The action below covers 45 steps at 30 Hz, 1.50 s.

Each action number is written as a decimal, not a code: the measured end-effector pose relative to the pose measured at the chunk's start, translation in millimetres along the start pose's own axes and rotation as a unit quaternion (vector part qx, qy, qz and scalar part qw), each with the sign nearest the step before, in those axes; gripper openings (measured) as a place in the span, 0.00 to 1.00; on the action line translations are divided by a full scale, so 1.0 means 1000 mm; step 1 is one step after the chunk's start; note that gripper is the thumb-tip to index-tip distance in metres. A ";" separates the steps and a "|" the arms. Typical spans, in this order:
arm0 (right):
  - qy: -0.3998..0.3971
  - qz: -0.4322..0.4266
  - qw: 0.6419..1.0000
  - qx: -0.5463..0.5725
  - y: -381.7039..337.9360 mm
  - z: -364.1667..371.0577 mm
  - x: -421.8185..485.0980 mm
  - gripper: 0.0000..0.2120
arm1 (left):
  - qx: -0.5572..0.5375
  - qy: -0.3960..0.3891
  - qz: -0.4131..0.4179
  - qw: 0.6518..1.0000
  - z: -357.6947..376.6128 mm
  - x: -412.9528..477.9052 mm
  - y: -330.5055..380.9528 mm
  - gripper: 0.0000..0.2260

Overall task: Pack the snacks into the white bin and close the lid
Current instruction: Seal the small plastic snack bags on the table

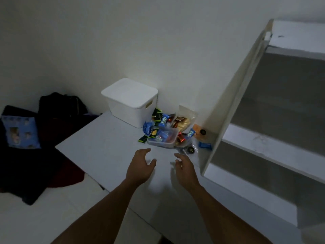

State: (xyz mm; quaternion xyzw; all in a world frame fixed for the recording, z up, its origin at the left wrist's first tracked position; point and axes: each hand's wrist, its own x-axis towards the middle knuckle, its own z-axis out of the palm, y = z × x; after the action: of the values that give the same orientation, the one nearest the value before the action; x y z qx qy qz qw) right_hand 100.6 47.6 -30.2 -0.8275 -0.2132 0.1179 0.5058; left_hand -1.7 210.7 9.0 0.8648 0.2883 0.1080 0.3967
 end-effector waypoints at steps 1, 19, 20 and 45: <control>0.002 0.005 1.000 0.001 0.002 0.004 0.016 0.15 | 0.008 -0.010 -0.002 1.000 0.001 0.018 -0.002 0.25; 0.147 0.165 0.975 0.003 0.000 0.069 0.164 0.09 | -0.024 -0.138 -0.142 0.980 0.037 0.226 -0.068 0.19; 0.153 0.175 0.972 -0.011 0.001 0.076 0.166 0.11 | -0.037 -0.147 -0.150 0.977 0.038 0.234 -0.072 0.18; 0.315 0.381 0.868 -0.040 -0.059 0.174 0.128 0.21 | -0.027 -0.304 -0.197 0.932 -0.021 0.274 -0.129 0.17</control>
State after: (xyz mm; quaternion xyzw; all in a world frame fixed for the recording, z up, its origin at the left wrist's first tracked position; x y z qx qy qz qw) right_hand 128.1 268.6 -55.7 -0.8573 0.2846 0.0263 0.4282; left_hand 159.0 450.8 -85.0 0.7711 0.3156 -0.2326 0.5017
